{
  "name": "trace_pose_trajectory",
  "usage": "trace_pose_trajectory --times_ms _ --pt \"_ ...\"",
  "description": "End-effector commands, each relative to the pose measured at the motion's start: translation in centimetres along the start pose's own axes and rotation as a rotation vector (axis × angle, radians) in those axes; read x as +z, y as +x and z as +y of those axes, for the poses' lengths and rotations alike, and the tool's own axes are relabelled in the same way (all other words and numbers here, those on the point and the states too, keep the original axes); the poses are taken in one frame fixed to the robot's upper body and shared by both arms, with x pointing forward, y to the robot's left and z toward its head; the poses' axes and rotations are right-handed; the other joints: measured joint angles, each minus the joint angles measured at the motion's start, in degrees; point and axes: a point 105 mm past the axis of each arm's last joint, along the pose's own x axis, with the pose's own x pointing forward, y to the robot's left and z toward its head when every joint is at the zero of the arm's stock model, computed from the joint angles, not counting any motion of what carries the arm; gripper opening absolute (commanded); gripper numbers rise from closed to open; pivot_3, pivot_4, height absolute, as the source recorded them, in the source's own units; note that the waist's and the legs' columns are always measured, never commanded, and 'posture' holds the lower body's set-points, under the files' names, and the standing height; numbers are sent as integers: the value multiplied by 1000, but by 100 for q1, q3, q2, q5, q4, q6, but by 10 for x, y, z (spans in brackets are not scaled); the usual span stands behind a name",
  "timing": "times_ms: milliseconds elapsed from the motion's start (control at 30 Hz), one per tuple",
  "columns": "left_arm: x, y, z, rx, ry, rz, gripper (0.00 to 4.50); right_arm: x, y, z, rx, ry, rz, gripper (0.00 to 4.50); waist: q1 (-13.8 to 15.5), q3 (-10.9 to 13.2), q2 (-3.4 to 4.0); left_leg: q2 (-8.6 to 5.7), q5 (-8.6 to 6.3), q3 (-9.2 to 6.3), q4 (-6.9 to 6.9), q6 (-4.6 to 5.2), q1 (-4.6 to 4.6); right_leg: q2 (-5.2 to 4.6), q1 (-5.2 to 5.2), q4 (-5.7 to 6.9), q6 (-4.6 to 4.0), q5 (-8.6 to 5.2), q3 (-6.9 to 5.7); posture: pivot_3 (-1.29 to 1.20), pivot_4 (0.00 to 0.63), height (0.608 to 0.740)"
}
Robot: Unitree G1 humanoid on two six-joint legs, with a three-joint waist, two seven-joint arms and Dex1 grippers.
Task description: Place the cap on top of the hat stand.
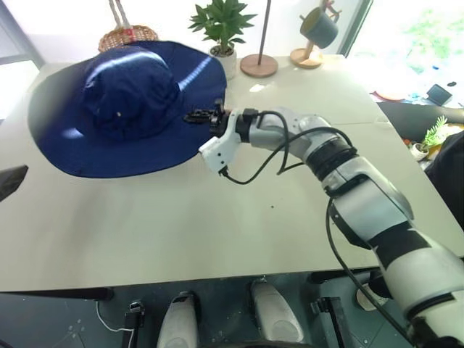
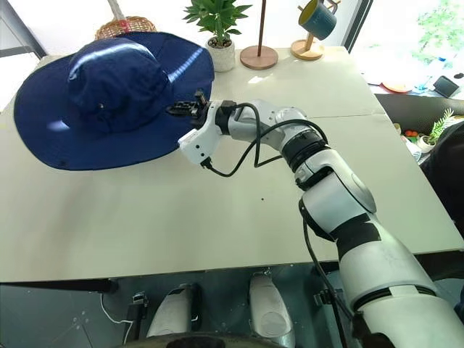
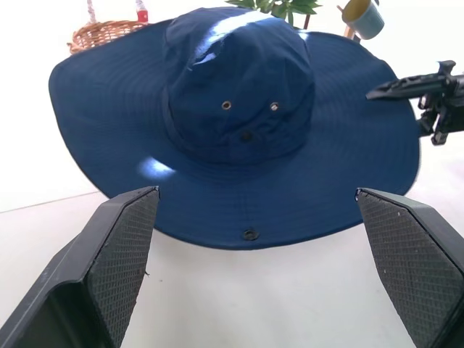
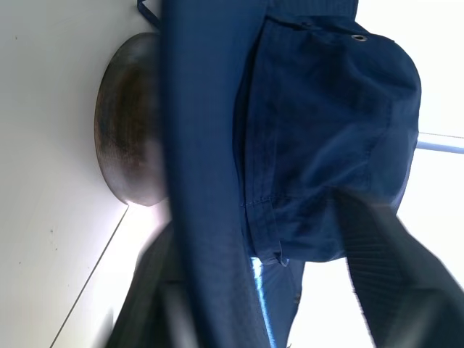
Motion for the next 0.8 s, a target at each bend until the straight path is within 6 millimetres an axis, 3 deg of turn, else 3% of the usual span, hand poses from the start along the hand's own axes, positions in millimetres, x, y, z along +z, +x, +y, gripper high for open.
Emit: trace_pose_trajectory --times_ms 33,267,467,567,633,700,800 --pt "7 0 -1 -4 31 -24 4500 0 -4 -23 -54 -33 -11 2977 1 0 0 0 0 0 0 0 0 0 0 0 0 0 0 0 150 740" --pt "5 5 -2 -25 28 -18 4500 -5 -23 -9 -22 -2 -1 2977 15 0 -1 0 0 0 1 0 0 0 2 0 1 1 0 0 150 740" --pt "1 12 -3 -52 37 -2 4500 -15 -67 -7 -12 99 33 2977 41 0 -1 -1 0 0 3 0 0 -1 7 -1 2 1 0 0 150 740" --pt "0 15 -3 -58 58 16 4500 -24 -98 -11 -24 333 66 2977 44 -1 -2 -1 0 0 3 0 3 -1 11 -2 15 8 0 0 150 740" --pt "0 15 0 -55 73 24 4500 -30 -122 -16 -18 532 75 3521 53 0 0 0 0 0 3 1 7 0 16 -2 16 9 0 0 150 740" --pt "2 13 3 -49 85 29 4500 -24 -144 -19 44 754 14 4287 54 2 3 0 0 0 3 1 12 0 19 -1 14 8 0 0 150 740" --pt "5 9 8 -34 103 34 4500 -21 -177 -40 74 1150 -104 4454 54 6 10 2 0 2 2 2 20 0 25 -1 0 -1 0 0 150 740"
